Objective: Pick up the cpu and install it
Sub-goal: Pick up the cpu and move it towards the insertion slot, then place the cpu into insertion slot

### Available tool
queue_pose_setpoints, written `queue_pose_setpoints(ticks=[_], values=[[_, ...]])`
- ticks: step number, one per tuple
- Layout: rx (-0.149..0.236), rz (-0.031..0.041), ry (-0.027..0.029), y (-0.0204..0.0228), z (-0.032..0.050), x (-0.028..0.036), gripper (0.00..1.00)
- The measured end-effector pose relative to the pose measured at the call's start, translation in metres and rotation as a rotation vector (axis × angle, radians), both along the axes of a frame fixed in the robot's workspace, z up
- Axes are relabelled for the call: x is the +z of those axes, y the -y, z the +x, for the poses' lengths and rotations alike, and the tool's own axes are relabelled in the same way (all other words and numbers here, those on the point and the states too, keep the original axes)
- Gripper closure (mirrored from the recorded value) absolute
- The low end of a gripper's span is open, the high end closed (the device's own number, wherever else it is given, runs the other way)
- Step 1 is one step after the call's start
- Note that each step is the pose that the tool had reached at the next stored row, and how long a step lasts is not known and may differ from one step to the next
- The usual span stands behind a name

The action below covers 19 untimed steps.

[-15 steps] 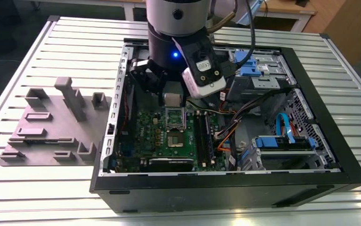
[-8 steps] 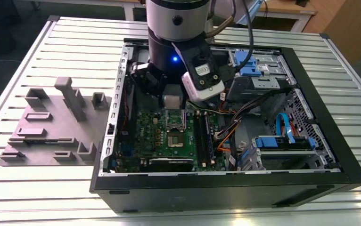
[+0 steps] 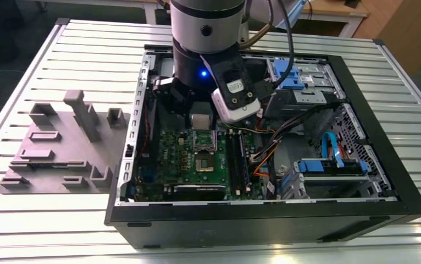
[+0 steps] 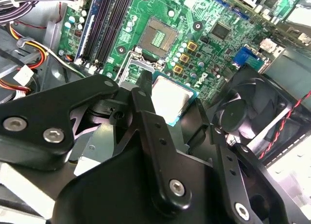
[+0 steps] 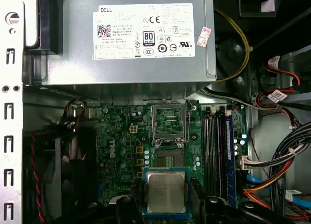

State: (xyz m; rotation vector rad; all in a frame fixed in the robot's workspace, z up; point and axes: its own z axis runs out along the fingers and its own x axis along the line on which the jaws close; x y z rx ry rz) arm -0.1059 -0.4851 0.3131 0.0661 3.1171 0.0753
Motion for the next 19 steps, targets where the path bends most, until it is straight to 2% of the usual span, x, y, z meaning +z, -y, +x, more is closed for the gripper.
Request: queue_pose_setpoints(ticks=[3,5,12,14,19], values=[[0.000,0.0018,0.0001,0.0000,0.0000,-0.0002,0.53],[0.000,0.0081,0.0001,0.0000,0.0000,-0.0002,0.53],[0.000,0.0113,0.0001,0.0000,0.0000,-0.0003,0.53],[0.000,0.0167,0.0001,0.0000,0.0000,-0.0003,0.53],[0.000,0.0191,0.0002,0.0000,0.0000,-0.0003,0.53]])
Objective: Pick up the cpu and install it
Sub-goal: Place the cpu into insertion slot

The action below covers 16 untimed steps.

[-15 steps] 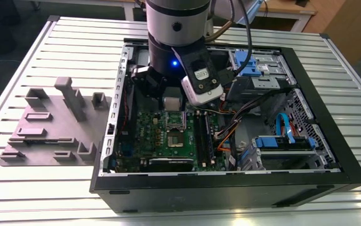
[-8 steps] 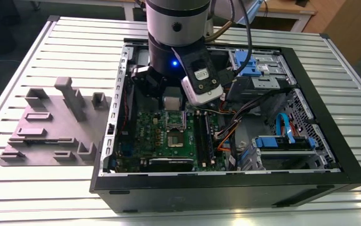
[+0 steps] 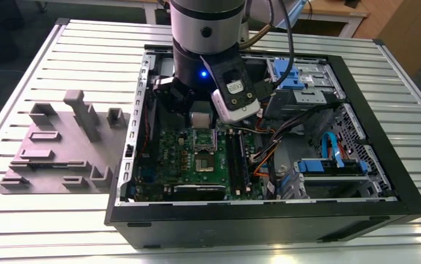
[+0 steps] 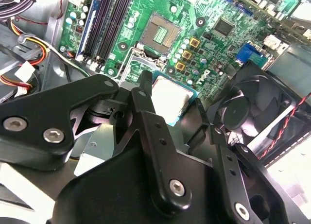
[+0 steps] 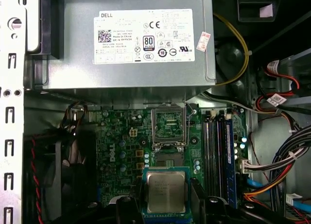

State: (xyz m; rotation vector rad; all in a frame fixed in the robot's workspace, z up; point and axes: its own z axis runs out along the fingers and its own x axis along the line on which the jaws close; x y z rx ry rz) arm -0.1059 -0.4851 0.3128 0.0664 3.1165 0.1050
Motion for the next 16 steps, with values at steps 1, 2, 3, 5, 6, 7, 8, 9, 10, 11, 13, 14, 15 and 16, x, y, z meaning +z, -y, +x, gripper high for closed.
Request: queue_pose_setpoints(ticks=[1,2,3,5,6,7,8,9,10,11,13,14,15,16], values=[[0.000,0.0005,0.0000,0.0000,0.0000,0.0000,0.53],[0.000,0.0009,0.0000,0.0000,0.0000,0.0000,0.53],[0.000,0.0014,0.0000,0.0000,0.0000,0.0000,0.53],[0.000,0.0022,0.0000,0.0000,0.0000,0.0000,0.53],[0.000,0.0026,-0.0001,0.0000,0.0000,0.0000,0.53],[0.000,0.0032,0.0002,0.0000,0.0000,-0.0013,0.53],[0.000,0.0028,-0.0001,0.0000,0.0000,-0.0012,0.53],[0.000,0.0027,0.0000,0.0000,0.0000,-0.0013,0.53],[0.000,0.0026,-0.0001,0.0000,0.0000,-0.0012,0.53],[0.000,0.0025,-0.0001,0.0000,0.0000,-0.0012,0.53],[0.000,0.0026,0.0000,-0.0001,0.0000,-0.0013,0.53],[0.000,0.0025,0.0000,-0.0001,0.0000,-0.0012,0.53],[0.000,0.0025,0.0000,-0.0001,0.0000,-0.0013,0.53],[0.000,0.0025,0.0000,-0.0001,0.0000,-0.0013,0.53]])
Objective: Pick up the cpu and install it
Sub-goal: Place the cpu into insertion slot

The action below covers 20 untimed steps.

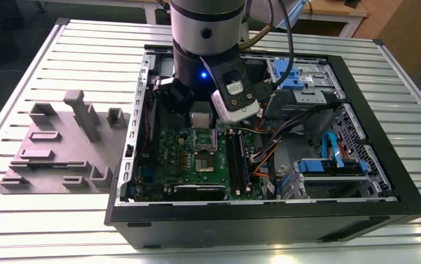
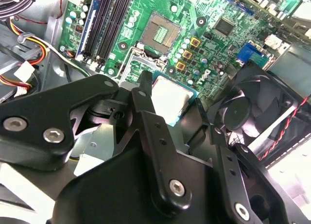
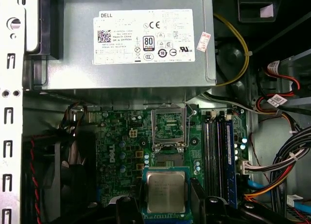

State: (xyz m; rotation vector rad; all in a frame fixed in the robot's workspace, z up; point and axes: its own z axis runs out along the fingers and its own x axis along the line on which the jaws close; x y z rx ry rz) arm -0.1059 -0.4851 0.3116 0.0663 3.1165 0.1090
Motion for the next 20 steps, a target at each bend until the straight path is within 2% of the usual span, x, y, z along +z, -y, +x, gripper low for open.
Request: queue_pose_setpoints(ticks=[7,12,16,20], values=[[0.000,0.0002,0.0001,-0.0001,0.0011,-0.0005,0.53],[0.000,0.0000,-0.0001,0.0000,0.0098,-0.0030,0.53],[0.000,-0.0001,-0.0004,0.0000,0.0145,-0.0089,0.53],[0.000,0.0000,-0.0008,0.0000,0.0156,-0.0163,0.53]])
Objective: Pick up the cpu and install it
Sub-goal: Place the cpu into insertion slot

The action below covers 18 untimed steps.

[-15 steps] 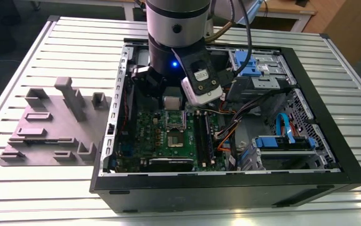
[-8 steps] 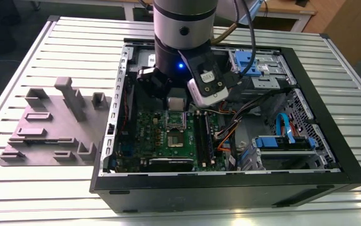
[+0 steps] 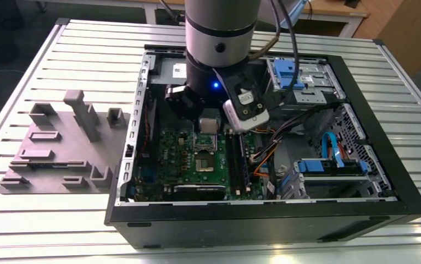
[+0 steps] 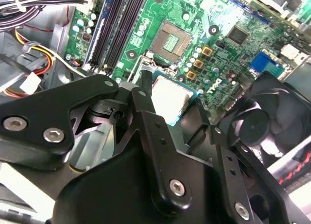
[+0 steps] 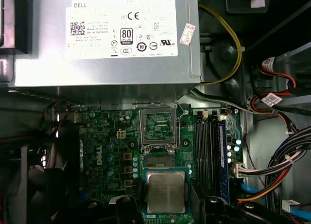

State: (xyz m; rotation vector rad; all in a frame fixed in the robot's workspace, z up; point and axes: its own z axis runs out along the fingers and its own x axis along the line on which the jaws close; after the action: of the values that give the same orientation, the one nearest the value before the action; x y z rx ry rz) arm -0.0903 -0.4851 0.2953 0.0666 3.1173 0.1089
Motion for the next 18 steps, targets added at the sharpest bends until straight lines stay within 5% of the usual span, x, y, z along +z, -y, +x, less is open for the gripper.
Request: queue_pose_setpoints(ticks=[9,18], values=[[0.000,0.0000,-0.0013,0.0000,0.0005,-0.0157,0.53],[0.000,0.0005,-0.0012,0.0000,0.0005,-0.0199,0.53]])
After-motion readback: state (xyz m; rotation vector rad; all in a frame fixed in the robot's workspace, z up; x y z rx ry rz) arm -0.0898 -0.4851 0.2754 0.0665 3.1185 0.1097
